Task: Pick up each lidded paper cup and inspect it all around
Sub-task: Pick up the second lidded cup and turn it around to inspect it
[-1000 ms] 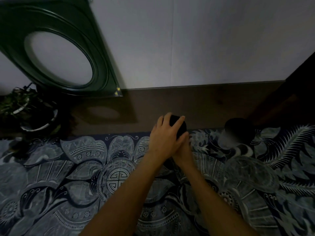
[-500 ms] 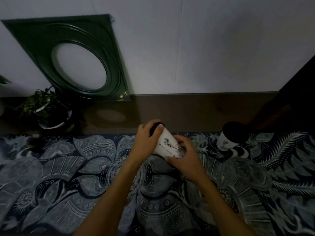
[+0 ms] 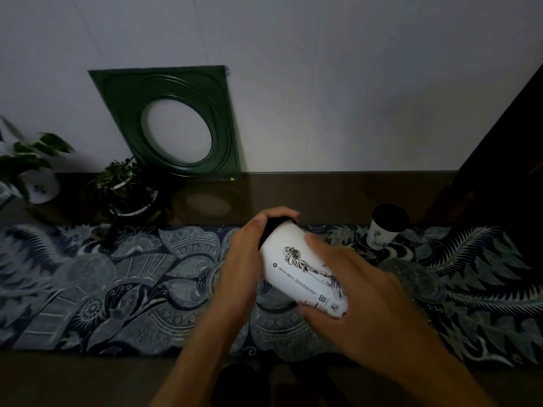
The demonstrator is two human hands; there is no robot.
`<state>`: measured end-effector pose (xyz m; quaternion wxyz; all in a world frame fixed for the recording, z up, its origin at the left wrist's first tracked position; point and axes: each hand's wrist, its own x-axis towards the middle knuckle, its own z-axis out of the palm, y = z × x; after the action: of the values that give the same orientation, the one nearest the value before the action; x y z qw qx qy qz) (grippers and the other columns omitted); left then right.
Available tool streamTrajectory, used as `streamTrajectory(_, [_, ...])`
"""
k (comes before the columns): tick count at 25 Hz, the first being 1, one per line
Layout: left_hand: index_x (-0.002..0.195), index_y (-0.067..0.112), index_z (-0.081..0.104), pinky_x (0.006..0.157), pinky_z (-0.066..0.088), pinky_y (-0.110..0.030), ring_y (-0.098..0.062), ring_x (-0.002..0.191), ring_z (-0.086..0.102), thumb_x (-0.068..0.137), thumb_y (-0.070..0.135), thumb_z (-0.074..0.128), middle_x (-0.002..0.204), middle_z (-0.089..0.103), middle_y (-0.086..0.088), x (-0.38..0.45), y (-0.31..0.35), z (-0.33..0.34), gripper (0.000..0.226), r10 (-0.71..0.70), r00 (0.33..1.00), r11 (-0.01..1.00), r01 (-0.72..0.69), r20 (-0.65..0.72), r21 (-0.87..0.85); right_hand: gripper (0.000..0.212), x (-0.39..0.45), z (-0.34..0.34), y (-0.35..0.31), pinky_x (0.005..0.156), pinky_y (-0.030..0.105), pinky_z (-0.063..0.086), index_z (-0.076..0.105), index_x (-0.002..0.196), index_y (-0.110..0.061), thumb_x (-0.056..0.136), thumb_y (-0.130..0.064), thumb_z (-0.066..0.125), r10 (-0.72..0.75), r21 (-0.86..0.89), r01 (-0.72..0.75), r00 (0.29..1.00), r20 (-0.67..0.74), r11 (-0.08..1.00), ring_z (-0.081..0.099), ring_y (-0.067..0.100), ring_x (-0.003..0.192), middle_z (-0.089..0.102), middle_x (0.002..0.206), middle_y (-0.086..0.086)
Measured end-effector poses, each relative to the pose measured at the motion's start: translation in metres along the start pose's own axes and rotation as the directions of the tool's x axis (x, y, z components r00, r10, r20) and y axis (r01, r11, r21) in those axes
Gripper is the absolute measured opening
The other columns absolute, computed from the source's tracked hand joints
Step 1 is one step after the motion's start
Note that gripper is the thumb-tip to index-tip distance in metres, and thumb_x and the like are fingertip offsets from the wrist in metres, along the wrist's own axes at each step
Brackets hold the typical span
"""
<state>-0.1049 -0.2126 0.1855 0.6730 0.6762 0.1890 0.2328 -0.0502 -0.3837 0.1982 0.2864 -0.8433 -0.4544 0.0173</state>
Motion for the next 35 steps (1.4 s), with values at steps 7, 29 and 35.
streamTrajectory(7, [0.105, 0.016, 0.075, 0.088, 0.053, -0.029, -0.014, 0.103, 0.069, 0.094, 0.033, 0.035, 0.112, 0.076, 0.002, -0.042, 0.025, -0.001, 0.044, 0.153, 0.988, 0.987, -0.153, 0.008, 0.042, 0.071, -0.031, -0.022, -0.023, 0.071, 0.023, 0.059, 0.056, 0.122, -0.055, 0.054, -0.052, 0.077, 0.214, 0.695, -0.279, 0.960, 0.181, 0.663, 0.069, 0.006, 0.097, 0.068, 0.115, -0.019])
streamTrajectory(29, [0.101, 0.017, 0.077, 0.080, 0.055, -0.038, -0.025, 0.099, 0.068, 0.093, 0.027, 0.042, 0.107, 0.076, -0.007, -0.062, 0.066, 0.002, 0.037, 0.029, 0.998, 0.997, -0.032, -0.048, -0.067, 0.077, -0.055, -0.055, -0.043, 0.064, 0.018, 0.056, 0.028, 0.138, -0.055, 0.071, -0.066, 0.065, 0.041, 0.154, -0.050, 0.997, 0.061, 0.987, 0.063, 0.000, 0.090, 0.049, 0.122, -0.030])
streamTrajectory(35, [0.114, 0.016, 0.072, 0.085, 0.055, -0.039, -0.025, 0.103, 0.069, 0.095, 0.034, 0.039, 0.115, 0.074, -0.012, -0.065, 0.064, -0.005, 0.042, 0.069, 0.994, 0.983, -0.054, 0.082, -0.178, 0.054, -0.056, -0.065, -0.047, 0.052, 0.031, 0.059, 0.060, 0.118, -0.048, 0.067, -0.057, 0.076, 0.248, 0.808, -0.378, 0.923, 0.293, 0.451, 0.073, 0.013, 0.075, 0.073, 0.106, -0.009])
